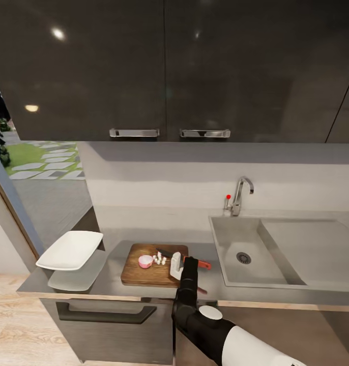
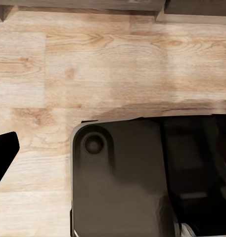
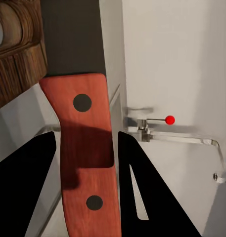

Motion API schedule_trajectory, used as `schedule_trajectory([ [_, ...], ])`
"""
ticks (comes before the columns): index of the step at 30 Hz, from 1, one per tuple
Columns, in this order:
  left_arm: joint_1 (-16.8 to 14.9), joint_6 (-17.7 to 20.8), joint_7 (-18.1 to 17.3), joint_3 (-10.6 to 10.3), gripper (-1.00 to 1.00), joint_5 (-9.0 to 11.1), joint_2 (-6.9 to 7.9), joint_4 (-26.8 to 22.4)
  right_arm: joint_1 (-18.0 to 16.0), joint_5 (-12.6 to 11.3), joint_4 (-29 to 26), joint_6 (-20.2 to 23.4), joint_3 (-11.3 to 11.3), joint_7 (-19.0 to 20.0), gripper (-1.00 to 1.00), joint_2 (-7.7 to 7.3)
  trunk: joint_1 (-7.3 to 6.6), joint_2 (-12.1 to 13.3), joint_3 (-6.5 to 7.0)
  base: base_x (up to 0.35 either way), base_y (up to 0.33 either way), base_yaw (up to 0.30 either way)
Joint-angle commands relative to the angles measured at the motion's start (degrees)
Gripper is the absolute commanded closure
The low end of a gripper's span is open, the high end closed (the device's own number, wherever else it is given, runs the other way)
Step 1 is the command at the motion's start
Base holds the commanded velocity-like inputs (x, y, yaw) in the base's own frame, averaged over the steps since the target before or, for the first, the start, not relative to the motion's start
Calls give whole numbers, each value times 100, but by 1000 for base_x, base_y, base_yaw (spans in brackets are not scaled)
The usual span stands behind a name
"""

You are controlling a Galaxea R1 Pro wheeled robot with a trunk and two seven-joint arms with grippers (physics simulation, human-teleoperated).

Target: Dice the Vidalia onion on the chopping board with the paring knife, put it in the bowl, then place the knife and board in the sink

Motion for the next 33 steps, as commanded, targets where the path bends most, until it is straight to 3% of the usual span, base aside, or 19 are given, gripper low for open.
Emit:
schedule_trajectory([
  [1, 1, -6, -4, -32, -100, 35, 6, -9, -9, -10, 3, 33, 27, -22, 100, 0, 4, -12, -12, 0, 0, 0],
  [12, 2, -6, -3, -32, -100, 35, 6, -9, -9, 17, -283, -49, -44, -81, 100, 0, 4, -12, -12, 0, 3, 0],
  [18, 3, 10, 1, -32, -100, 35, -2, 42, -9, 30, -1334, -25, -780, -97, 100, 0, 4, -12, -12, 0, 221, 0],
  [20, 2, 11, -2, -32, -100, 35, -3, 59, -9, 19, -1413, -17, -843, -93, 100, 0, 4, -12, -12, 0, 294, 0],
  [28, 1, 10, 0, -32, -100, 35, -3, 70, -9, -9, -1406, 5, -842, -39, 100, 0, 4, -12, -12, -48, 267, 0],
  [33, 1, 12, 4, -32, -100, 35, -35, 70, -9, -18, -1076, 0, -499, 81, 100, 0, 4, -12, -12, -190, 1, 0],
])
